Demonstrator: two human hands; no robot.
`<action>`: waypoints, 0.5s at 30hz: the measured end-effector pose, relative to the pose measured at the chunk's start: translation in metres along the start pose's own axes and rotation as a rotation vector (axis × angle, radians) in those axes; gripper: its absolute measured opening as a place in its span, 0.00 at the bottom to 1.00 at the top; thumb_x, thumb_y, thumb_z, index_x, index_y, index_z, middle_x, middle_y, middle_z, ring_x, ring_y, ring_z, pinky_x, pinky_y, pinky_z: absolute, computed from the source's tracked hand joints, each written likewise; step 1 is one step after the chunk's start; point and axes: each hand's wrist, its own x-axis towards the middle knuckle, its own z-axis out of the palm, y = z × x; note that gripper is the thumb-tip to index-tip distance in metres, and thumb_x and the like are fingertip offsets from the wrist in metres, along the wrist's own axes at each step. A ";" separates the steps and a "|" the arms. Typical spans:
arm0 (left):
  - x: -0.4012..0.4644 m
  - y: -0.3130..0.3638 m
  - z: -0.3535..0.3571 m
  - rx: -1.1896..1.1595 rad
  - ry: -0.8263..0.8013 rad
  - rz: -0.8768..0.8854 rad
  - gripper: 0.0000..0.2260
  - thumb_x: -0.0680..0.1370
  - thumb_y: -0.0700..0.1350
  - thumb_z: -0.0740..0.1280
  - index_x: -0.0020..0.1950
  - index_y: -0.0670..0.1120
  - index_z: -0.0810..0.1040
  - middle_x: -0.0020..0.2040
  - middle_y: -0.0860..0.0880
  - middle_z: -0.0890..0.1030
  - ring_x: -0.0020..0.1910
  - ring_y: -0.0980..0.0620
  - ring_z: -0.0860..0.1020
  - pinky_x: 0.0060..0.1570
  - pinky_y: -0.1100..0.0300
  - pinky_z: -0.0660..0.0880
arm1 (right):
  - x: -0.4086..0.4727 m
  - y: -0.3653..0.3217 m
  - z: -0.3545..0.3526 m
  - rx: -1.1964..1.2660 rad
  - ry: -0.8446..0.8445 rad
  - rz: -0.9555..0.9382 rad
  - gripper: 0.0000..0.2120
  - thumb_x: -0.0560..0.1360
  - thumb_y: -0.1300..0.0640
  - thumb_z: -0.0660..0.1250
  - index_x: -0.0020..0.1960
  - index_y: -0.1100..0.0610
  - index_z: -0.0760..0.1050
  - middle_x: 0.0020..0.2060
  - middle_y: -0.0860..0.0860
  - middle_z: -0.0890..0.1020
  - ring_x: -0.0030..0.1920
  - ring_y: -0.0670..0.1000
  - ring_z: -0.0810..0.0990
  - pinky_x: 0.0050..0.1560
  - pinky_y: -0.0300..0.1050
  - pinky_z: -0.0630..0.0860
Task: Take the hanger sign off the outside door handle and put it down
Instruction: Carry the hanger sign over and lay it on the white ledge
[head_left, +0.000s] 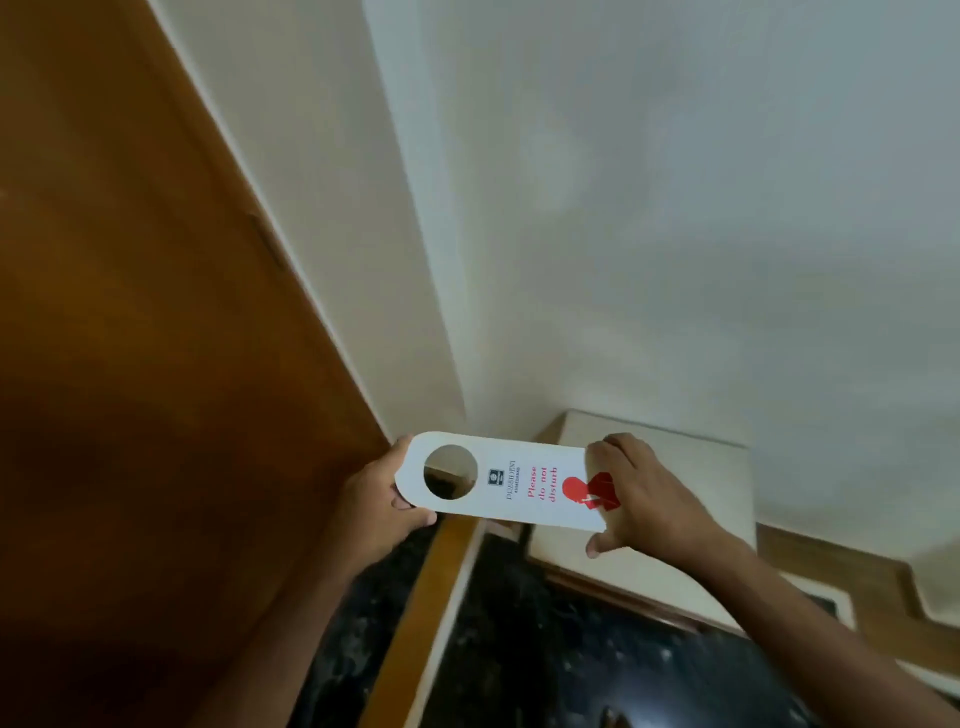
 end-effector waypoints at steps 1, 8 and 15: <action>0.027 0.005 0.028 0.010 -0.055 -0.004 0.40 0.62 0.39 0.81 0.67 0.64 0.69 0.50 0.58 0.83 0.43 0.65 0.81 0.44 0.62 0.82 | 0.003 0.032 0.004 0.017 -0.032 0.036 0.46 0.54 0.40 0.85 0.63 0.53 0.68 0.62 0.50 0.70 0.60 0.51 0.68 0.53 0.48 0.75; 0.139 -0.010 0.203 0.252 -0.158 -0.027 0.41 0.62 0.47 0.81 0.70 0.60 0.65 0.65 0.49 0.73 0.58 0.46 0.77 0.49 0.48 0.79 | 0.037 0.193 0.087 0.138 -0.110 0.229 0.47 0.59 0.39 0.84 0.68 0.56 0.66 0.65 0.55 0.68 0.63 0.54 0.67 0.58 0.49 0.75; 0.209 -0.072 0.380 0.389 -0.316 -0.046 0.42 0.66 0.50 0.80 0.73 0.60 0.60 0.66 0.44 0.71 0.62 0.42 0.74 0.52 0.47 0.79 | 0.050 0.312 0.222 0.094 -0.091 0.557 0.49 0.59 0.47 0.86 0.72 0.51 0.64 0.71 0.58 0.66 0.68 0.59 0.66 0.65 0.56 0.75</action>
